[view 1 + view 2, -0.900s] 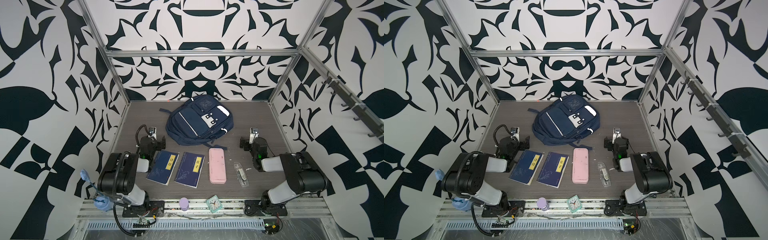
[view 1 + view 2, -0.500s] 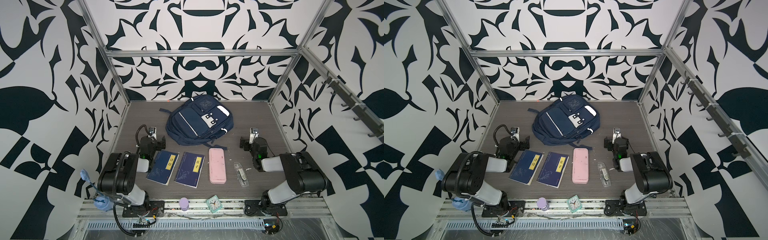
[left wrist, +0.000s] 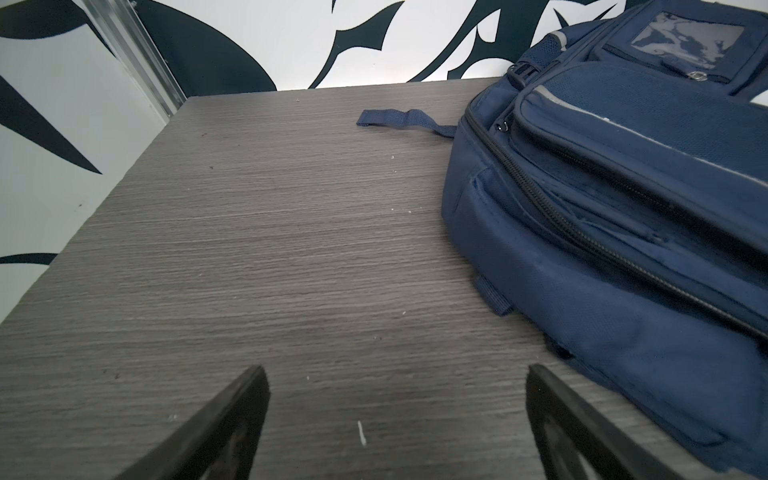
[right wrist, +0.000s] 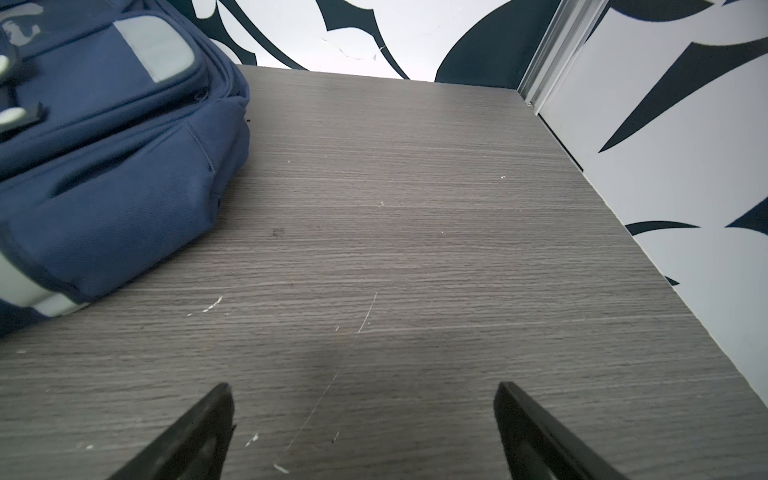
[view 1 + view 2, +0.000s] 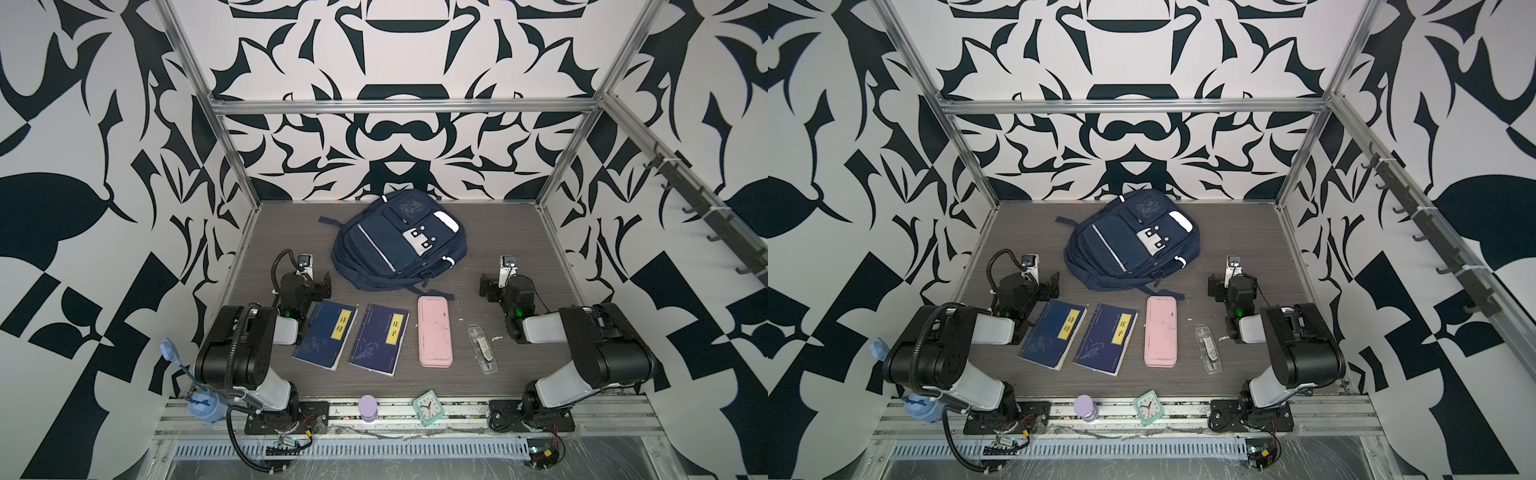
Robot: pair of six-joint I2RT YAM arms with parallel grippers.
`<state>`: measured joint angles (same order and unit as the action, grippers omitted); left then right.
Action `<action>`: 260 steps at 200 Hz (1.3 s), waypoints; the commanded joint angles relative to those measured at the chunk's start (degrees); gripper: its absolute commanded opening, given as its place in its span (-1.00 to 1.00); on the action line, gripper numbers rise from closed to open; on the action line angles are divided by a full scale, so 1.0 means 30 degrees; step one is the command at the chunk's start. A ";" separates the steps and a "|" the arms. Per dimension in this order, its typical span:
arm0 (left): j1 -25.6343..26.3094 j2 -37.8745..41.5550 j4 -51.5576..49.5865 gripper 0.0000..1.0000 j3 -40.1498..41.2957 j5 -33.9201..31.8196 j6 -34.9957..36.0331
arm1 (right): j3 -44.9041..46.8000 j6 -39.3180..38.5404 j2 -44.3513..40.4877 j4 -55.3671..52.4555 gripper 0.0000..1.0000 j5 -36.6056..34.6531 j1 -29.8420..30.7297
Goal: Pack books, pencil case, and school supplies into a backpack
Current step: Unzip the student bag at the top-center of the table.
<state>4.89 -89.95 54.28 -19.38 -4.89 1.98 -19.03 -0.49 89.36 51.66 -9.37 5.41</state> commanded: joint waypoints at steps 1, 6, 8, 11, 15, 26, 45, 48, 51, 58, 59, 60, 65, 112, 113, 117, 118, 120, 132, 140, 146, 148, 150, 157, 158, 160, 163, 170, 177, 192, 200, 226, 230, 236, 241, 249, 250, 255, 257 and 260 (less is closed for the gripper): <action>-0.0080 0.0101 -0.0132 0.98 -0.0477 0.0366 0.0199 | -0.0443 -0.0217 -0.0066 0.0279 1.00 0.0214 0.0072; -0.0104 0.0115 -0.0173 0.98 -0.0487 0.0423 0.0163 | -0.0428 -0.0217 -0.0071 0.0327 1.00 0.0221 0.0072; -0.0105 0.0127 -0.0174 0.98 -0.0485 0.0426 0.0176 | -0.0404 -0.0217 -0.0056 0.0351 0.99 0.0221 0.0079; -0.0131 0.0123 -0.0165 0.98 -0.0503 0.0456 0.0174 | -0.0412 -0.0213 -0.0077 0.0343 1.00 0.0196 0.0098; -0.0130 0.0123 -0.0168 0.98 -0.0493 0.0429 0.0184 | -0.0403 -0.0215 -0.0055 0.0328 0.99 0.0192 0.0077; -0.0114 0.0108 -0.0170 0.98 -0.0490 0.0451 0.0161 | -0.0425 -0.0217 -0.0058 0.0329 0.99 0.0192 0.0072; -0.0228 0.0102 -0.0369 0.98 -0.0607 0.0500 0.0088 | -0.0421 -0.0217 -0.0075 0.0329 1.00 0.0216 0.0072; -0.0259 0.0101 -0.0417 0.98 -0.0606 0.0535 0.0079 | -0.0450 -0.0217 -0.0036 0.0267 0.99 0.0221 0.0072; -0.0271 0.0101 -0.0441 0.98 -0.0613 0.0572 0.0063 | -0.0520 -0.0202 -0.0027 0.0223 1.00 0.0291 0.0072; -0.0287 0.0101 -0.0457 0.98 -0.0631 0.0574 0.0055 | -0.0627 -0.0081 -0.0022 0.0036 0.99 0.0584 -0.0062; -0.0269 0.0101 -0.0457 0.98 -0.0631 0.0574 0.0079 | -0.0629 -0.0061 -0.0007 0.0022 0.99 0.0608 -0.0098; -0.0260 0.0101 -0.0457 0.98 -0.0631 0.0588 0.0091 | -0.0630 -0.0051 -0.0029 0.0014 0.99 0.0620 -0.0115; -0.0281 0.0086 -0.0443 0.98 -0.0638 0.0589 0.0056 | -0.0602 -0.0056 -0.0061 -0.0050 1.00 0.0609 -0.0131; 0.0257 0.1307 -0.0316 0.98 -0.0195 -0.2633 -0.0540 | -0.1979 -0.0214 -0.2099 -0.3989 1.00 -0.2299 0.0932; 0.0281 0.1407 -0.0328 0.98 -0.0164 -0.2758 -0.0541 | -0.2140 -0.0215 -0.2188 -0.4320 1.00 -0.2489 0.0970; 0.0445 0.1851 -0.0422 0.98 -0.0001 -0.3205 -0.0548 | -0.2598 -0.0264 -0.2501 -0.5229 1.00 -0.3247 0.1316; 0.0478 0.1987 -0.0439 0.98 0.0035 -0.3293 -0.0560 | -0.2684 -0.0285 -0.2550 -0.5321 1.00 -0.3344 0.1383; 0.0575 0.2169 -0.0489 0.98 0.0114 -0.3528 -0.0568 | -0.2880 -0.0322 -0.2675 -0.5676 1.00 -0.3768 0.1549; 0.1016 0.3233 -0.0532 0.98 0.0484 -0.4663 -0.0502 | -0.3660 -0.0505 -0.3148 -0.6918 1.00 -0.5993 0.2469; 0.1363 0.3935 -0.0715 0.98 0.0587 -0.5133 -0.0205 | -0.4504 0.0058 -0.3492 -0.8004 1.00 -0.7336 0.2924; 0.1684 0.4429 -0.0965 0.98 0.0591 -0.5251 0.0142 | -0.5293 0.0908 -0.3791 -0.9402 1.00 -0.8066 0.3080; 0.1822 0.4618 -0.1075 0.98 0.0583 -0.5255 0.0295 | -0.5597 0.1251 -0.3879 -0.9940 1.00 -0.8252 0.3109; 0.1966 0.4775 -0.1212 0.98 0.0551 -0.5234 0.0480 | -0.5930 0.1534 -0.3982 -1.0515 1.00 -0.8408 0.3116; 0.2613 0.5305 -0.1693 0.98 0.0334 -0.5410 0.0991 | -0.7117 0.3273 -0.4220 -1.2721 1.00 -0.8880 0.3103; 0.2704 0.5369 -0.1764 0.98 0.0306 -0.5494 0.1001 | -0.7331 0.3403 -0.4245 -1.3066 1.00 -0.8988 0.3111; 0.2927 0.5461 -0.1890 0.98 0.0211 -0.5726 0.0964 | -0.7725 0.4065 -0.4315 -1.3772 1.00 -0.9105 0.3109; 0.3178 0.5488 -0.2083 0.98 0.0082 -0.6004 0.0888 | -0.8322 0.4918 -0.4371 -1.4771 1.00 -0.9136 0.3107; 0.3861 0.6398 -0.2535 0.98 -0.0214 -0.6329 0.0740 | -0.9600 0.6195 -0.4388 -1.6886 1.00 -0.8768 0.3093; 0.4413 0.6781 -0.3023 0.98 -0.0555 -0.6058 0.0595 | -1.0727 0.6866 -0.4398 -1.8831 1.00 -0.8451 0.3090; 0.5002 0.7324 -0.4604 0.98 -0.1587 -0.4999 -0.1133 | -1.2111 0.8230 -0.4405 -2.1003 1.00 -0.6404 0.3103; 0.5021 0.7461 -0.6192 0.98 -0.2440 -0.3903 -0.2810 | -1.2035 0.7990 -0.4522 -2.0842 1.00 -0.4838 0.3089; 0.5022 0.6396 -1.2082 0.98 -0.6361 -0.0873 -0.7158 | -1.2395 0.8481 -0.4768 -2.1318 1.00 -0.0773 0.3169; 0.5022 0.6046 -1.2692 0.98 -0.6931 -0.0495 -0.7884 | -1.2517 0.8599 -0.4651 -2.1500 1.00 0.0216 0.3191; 0.5022 0.5454 -1.3716 0.98 -0.7721 0.0365 -0.8926 | -1.2715 0.8705 -0.4500 -2.1808 1.00 0.0964 0.3254; 0.5021 0.4769 -1.4277 0.98 -0.8343 0.1313 -0.9397 | -1.2861 0.8722 -0.4356 -2.1971 1.00 0.1666 0.3262; 0.5044 0.4025 -1.4630 0.98 -0.9103 0.2889 -0.9851 | -1.2942 0.8762 -0.4070 -2.2121 1.00 0.2461 0.3356; 0.5048 0.3953 -1.4677 0.98 -0.9203 0.3152 -0.9913 | -1.2968 0.8770 -0.4053 -2.2146 1.00 0.2542 0.3369; 0.5040 0.3521 -1.4978 0.98 -0.9655 0.4074 -1.0431 | -1.3020 0.8792 -0.3916 -2.2239 1.00 0.2977 0.3478; 0.5049 0.3307 -1.5074 0.98 -0.9823 0.4364 -1.0624 | -1.3022 0.8795 -0.3844 -2.2254 1.00 0.3130 0.3494; 0.5044 0.3036 -1.5211 0.98 -1.0056 0.4907 -1.0910 | -1.3023 0.8787 -0.3744 -2.2258 1.00 0.3365 0.3557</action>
<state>19.90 -75.07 21.45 -44.77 -5.65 -18.83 -55.44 23.29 76.88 -10.35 -10.90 14.96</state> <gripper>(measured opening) 0.990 0.999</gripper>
